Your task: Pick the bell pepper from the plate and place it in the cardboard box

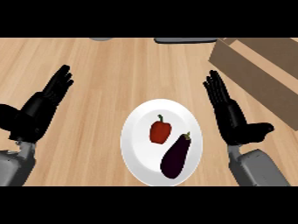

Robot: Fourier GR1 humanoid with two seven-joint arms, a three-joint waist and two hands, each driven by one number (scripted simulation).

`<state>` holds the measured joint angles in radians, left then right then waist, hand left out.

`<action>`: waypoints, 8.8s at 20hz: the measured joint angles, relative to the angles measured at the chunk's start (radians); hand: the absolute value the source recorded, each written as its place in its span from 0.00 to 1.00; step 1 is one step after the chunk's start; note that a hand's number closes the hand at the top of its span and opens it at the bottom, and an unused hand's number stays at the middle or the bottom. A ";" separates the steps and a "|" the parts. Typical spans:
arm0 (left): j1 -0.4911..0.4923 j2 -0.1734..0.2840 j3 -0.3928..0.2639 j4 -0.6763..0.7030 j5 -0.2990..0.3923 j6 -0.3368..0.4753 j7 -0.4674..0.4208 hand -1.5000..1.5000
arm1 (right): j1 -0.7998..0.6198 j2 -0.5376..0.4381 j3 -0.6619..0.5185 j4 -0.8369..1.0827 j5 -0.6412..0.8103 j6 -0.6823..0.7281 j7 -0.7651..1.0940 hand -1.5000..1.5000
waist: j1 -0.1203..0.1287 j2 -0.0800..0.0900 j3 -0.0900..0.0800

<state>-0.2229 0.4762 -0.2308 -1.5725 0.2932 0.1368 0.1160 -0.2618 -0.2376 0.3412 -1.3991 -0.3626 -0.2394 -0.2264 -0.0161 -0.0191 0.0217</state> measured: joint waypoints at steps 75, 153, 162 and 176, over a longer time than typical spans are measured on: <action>0.220 -0.061 0.239 -0.049 0.111 -0.068 0.063 0.50 | -0.375 0.220 0.250 0.018 0.995 0.393 1.405 0.00 | 0.027 0.018 -0.022; 0.202 -0.169 0.363 -0.083 0.001 -0.146 0.157 0.50 | -0.557 -0.174 -0.038 -0.117 1.112 0.459 0.872 1.00 | 0.003 0.012 -0.022; 0.195 -0.190 0.358 -0.065 -0.012 -0.168 0.139 0.50 | -0.606 -0.245 -0.214 -0.128 1.157 0.488 0.939 1.00 | 0.016 0.017 -0.022; 0.174 -0.212 0.368 -0.077 -0.033 -0.170 0.168 0.50 | -0.604 -0.323 -0.353 0.249 1.223 0.334 0.575 1.00 | 0.028 0.022 -0.021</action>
<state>-0.0487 0.2645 0.1376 -1.6500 0.2602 -0.0329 0.2841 -0.8661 -0.5610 -0.0120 -1.1498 0.8601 0.0950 0.3486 0.0116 0.0030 0.0002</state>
